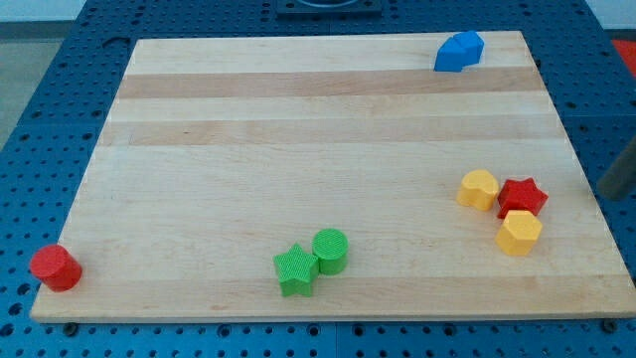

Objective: Move the red star towards the red circle

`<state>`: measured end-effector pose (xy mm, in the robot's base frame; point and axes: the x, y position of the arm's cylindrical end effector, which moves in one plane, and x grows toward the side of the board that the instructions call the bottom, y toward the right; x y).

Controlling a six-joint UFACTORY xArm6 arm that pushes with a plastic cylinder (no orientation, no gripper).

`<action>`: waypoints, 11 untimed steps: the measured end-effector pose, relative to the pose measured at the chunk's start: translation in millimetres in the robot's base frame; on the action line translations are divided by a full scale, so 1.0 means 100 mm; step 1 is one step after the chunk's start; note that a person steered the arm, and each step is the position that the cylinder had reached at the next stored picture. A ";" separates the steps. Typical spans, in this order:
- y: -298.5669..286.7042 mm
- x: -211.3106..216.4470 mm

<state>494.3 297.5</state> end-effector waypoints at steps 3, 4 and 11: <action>-0.98 0.12; -0.91 0.23; -2.44 -0.31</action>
<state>463.5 53.7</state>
